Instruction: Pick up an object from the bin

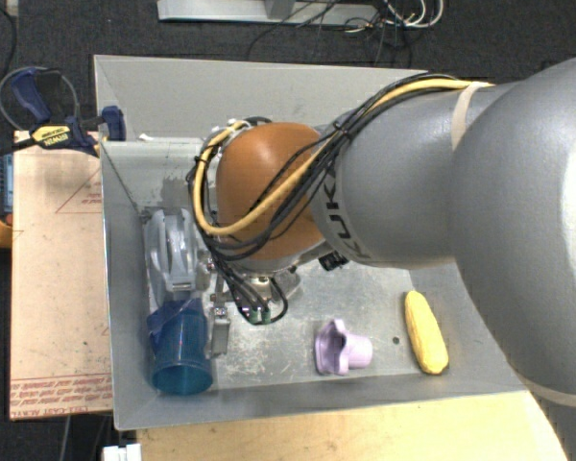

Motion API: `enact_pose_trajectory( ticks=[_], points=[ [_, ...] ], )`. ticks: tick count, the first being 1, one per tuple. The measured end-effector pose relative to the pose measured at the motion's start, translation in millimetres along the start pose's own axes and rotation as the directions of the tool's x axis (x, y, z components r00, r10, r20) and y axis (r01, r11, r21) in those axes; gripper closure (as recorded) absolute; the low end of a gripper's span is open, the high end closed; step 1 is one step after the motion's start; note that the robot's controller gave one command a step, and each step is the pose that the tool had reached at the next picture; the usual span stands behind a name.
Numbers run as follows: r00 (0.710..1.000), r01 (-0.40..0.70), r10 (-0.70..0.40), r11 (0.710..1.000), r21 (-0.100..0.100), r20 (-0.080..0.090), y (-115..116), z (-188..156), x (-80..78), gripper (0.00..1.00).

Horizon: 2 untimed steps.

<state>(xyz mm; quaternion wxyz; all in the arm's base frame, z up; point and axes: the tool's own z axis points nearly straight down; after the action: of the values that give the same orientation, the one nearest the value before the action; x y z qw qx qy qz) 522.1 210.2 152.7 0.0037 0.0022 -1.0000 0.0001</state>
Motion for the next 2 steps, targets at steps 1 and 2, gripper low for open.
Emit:
enact_pose_trajectory(
  ticks=[1,2],
  points=[
    [1.0,-0.004,0.004,1.0,-0.002,0.007,-1.2,-4.5,-2.2,0.0],
    [0.947,0.319,-0.319,0.948,0.009,0.023,24.0,54.1,21.9,0.0]
  ],
)
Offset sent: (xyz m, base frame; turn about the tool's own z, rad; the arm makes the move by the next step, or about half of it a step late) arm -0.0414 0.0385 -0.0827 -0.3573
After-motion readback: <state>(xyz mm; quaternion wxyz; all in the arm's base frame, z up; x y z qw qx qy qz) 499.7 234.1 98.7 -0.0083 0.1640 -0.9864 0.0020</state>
